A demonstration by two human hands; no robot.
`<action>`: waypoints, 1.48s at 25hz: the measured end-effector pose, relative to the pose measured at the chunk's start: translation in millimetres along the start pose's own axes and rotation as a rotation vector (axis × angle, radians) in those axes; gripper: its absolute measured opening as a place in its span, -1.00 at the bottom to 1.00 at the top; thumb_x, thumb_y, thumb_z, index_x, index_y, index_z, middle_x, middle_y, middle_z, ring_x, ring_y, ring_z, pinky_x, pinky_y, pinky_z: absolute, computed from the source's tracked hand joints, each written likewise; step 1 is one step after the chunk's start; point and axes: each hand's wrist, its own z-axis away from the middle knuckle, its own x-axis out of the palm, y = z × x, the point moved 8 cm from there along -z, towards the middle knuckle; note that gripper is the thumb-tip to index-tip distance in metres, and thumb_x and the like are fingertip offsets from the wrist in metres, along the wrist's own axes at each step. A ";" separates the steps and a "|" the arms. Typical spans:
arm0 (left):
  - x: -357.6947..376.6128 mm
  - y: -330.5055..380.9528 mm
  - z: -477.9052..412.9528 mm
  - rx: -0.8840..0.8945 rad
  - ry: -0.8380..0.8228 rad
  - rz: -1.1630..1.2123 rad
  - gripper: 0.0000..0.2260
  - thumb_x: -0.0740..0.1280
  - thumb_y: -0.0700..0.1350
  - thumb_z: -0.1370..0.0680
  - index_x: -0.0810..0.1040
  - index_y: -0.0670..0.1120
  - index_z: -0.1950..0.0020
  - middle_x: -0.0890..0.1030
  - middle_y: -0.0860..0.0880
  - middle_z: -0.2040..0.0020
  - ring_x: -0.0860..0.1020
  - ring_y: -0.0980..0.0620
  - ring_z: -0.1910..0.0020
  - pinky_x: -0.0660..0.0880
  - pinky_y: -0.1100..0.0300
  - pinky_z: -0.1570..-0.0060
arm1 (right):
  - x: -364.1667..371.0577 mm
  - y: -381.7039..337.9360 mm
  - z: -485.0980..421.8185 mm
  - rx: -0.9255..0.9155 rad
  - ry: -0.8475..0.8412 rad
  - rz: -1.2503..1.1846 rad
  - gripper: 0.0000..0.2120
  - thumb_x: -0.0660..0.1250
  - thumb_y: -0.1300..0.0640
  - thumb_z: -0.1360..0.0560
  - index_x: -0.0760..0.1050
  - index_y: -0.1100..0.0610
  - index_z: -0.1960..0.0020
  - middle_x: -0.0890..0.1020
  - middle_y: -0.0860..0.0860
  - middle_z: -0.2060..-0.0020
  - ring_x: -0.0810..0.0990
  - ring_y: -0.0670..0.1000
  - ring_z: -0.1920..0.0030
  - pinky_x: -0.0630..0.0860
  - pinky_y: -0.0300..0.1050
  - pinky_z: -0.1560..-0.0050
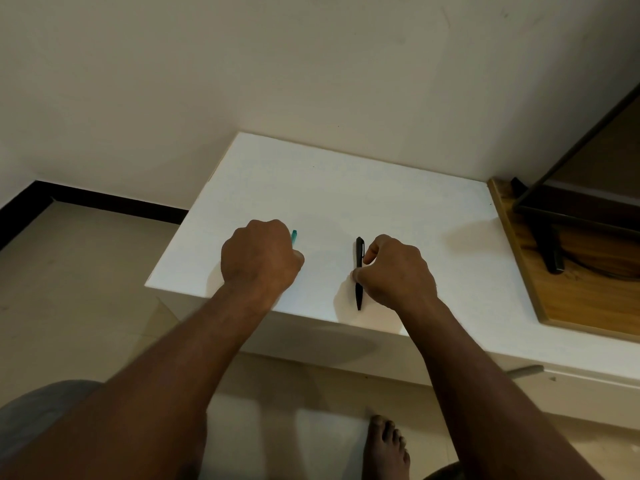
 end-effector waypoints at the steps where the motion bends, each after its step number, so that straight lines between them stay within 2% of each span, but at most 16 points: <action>1: -0.4 -2.4 -1.6 -0.011 0.001 0.015 -0.80 0.40 -0.02 -0.48 0.52 -0.07 0.29 0.44 0.00 0.38 0.47 -0.07 0.36 0.33 0.18 0.36 | 0.0 -0.3 0.1 -0.001 -0.002 -0.002 -0.77 0.48 0.06 -0.42 0.52 -0.02 -0.04 0.51 -0.09 0.15 0.61 0.10 0.08 0.35 -0.12 0.29; 4: -2.1 -7.5 -6.5 -0.013 -0.004 0.020 -0.87 0.41 -0.05 -0.54 0.69 -0.09 0.09 0.55 -0.03 0.28 0.51 -0.06 0.30 0.41 0.15 0.32 | -0.5 -0.8 0.2 -0.001 -0.005 -0.011 -0.77 0.49 0.07 -0.42 0.53 -0.02 -0.03 0.52 -0.09 0.15 0.62 0.10 0.09 0.35 -0.12 0.29; 9: -6.0 -11.4 -9.0 -0.022 0.011 -0.035 -0.88 0.39 -0.07 -0.56 0.69 -0.08 0.02 0.65 -0.09 0.16 0.53 -0.09 0.26 0.44 0.12 0.28 | -1.6 -2.1 1.0 -0.005 -0.015 -0.020 -0.77 0.49 0.06 -0.42 0.52 -0.02 -0.03 0.54 -0.07 0.14 0.63 0.11 0.09 0.36 -0.13 0.28; 12: -6.0 -11.9 -10.2 0.003 0.009 -0.061 -0.87 0.38 -0.10 -0.55 0.69 -0.06 -0.03 0.69 -0.11 0.07 0.63 -0.15 0.12 0.51 0.10 0.22 | -2.1 -2.9 1.3 -0.003 -0.023 -0.025 -0.77 0.48 0.06 -0.42 0.52 -0.02 -0.04 0.55 -0.06 0.13 0.63 0.10 0.08 0.36 -0.12 0.28; 16: -4.5 -13.6 -11.5 0.001 0.019 -0.030 -0.85 0.37 -0.09 -0.55 0.68 -0.06 -0.07 0.69 -0.11 0.04 0.64 -0.17 0.09 0.51 0.10 0.21 | -3.0 -3.7 2.2 -0.005 -0.027 -0.025 -0.76 0.49 0.05 -0.43 0.53 -0.02 -0.05 0.58 -0.04 0.10 0.64 0.10 0.08 0.36 -0.12 0.28; 19: -1.4 -9.3 -10.3 0.057 0.040 0.022 -0.80 0.37 -0.04 -0.57 0.67 -0.02 -0.16 0.71 -0.09 -0.03 0.64 -0.17 0.00 0.54 0.06 0.12 | -3.6 -4.4 3.1 -0.009 -0.028 -0.025 -0.76 0.49 0.06 -0.43 0.53 -0.01 -0.06 0.57 -0.04 0.11 0.64 0.10 0.08 0.35 -0.13 0.30; 24: 6.3 -2.5 -9.0 0.141 0.024 0.050 -0.82 0.36 -0.05 -0.59 0.72 -0.01 -0.12 0.72 -0.05 -0.08 0.64 -0.15 -0.08 0.60 0.01 0.01 | -2.9 -6.6 4.8 -0.007 -0.050 -0.071 -0.78 0.49 0.07 -0.43 0.54 -0.04 -0.04 0.57 -0.08 0.14 0.65 0.10 0.07 0.36 -0.14 0.29; 30: 15.3 6.4 -6.8 0.203 -0.019 0.090 -0.82 0.34 -0.13 -0.59 0.73 -0.06 -0.10 0.70 -0.07 -0.07 0.63 -0.13 -0.07 0.60 -0.06 -0.05 | -1.9 -11.1 6.7 -0.009 -0.084 -0.132 -0.77 0.52 0.05 -0.43 0.53 -0.06 -0.02 0.67 0.01 0.06 0.69 0.14 0.03 0.52 -0.08 0.12; 37: 17.1 9.5 -7.4 0.241 -0.008 0.125 -0.81 0.37 -0.17 -0.57 0.74 -0.04 -0.10 0.70 -0.07 -0.03 0.64 -0.13 -0.03 0.61 -0.05 -0.03 | -3.5 -12.5 8.1 -0.009 -0.080 -0.161 -0.75 0.54 0.02 -0.43 0.52 -0.07 -0.03 0.70 0.04 0.00 0.69 0.15 -0.05 0.61 -0.02 0.02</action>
